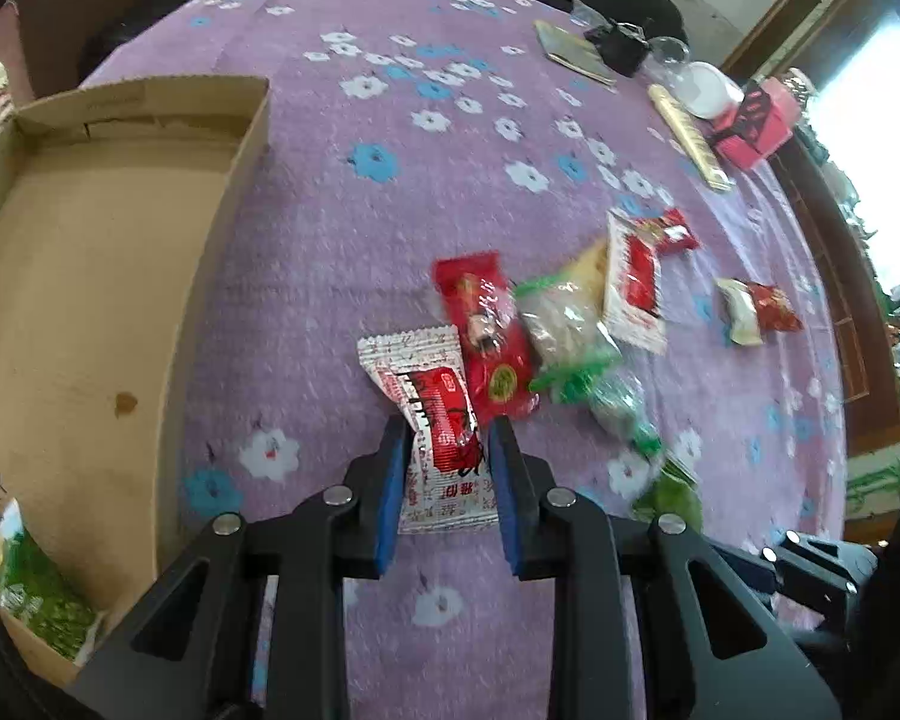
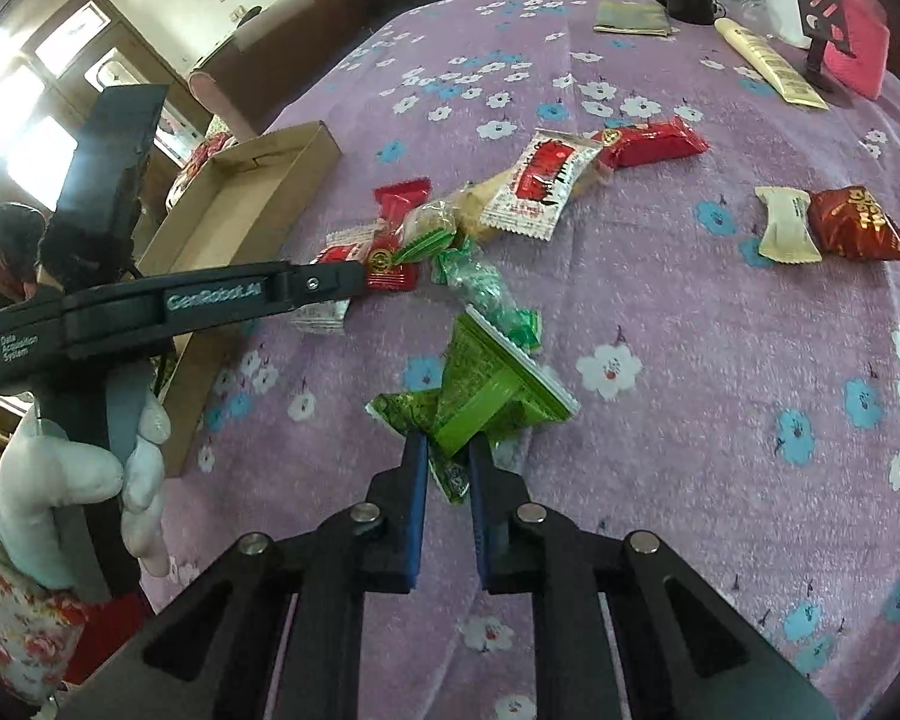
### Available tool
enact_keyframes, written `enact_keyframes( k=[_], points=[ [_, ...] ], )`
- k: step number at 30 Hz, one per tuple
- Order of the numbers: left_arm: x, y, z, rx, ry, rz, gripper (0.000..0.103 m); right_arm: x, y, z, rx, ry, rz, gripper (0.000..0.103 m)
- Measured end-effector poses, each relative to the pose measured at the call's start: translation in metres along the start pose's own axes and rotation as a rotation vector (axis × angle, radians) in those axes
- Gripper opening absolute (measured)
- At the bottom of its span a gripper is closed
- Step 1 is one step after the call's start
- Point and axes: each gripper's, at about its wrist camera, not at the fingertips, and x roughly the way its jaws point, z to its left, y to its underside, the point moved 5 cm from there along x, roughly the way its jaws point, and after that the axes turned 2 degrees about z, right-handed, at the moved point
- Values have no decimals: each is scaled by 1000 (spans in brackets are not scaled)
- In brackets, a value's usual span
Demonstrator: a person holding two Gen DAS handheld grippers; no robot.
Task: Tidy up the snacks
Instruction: 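Grasp the white-red packet with the left tool while the right tool grasps a green bag, then carry both packets into the cardboard tray and release them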
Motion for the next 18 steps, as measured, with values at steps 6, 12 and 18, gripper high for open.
enact_keyframes(
  k=[6,12,18],
  points=[
    [-2,-3,5,-7,-30,-16,31,-5,-1,-2,37,-18,-12,29],
    [5,-9,-2,20,-34,-18,47,4,-18,-5,129,-4,-20,32],
    [8,-11,-5,65,-74,-25,27,11,-31,1,164,77,-54,41]
  ],
)
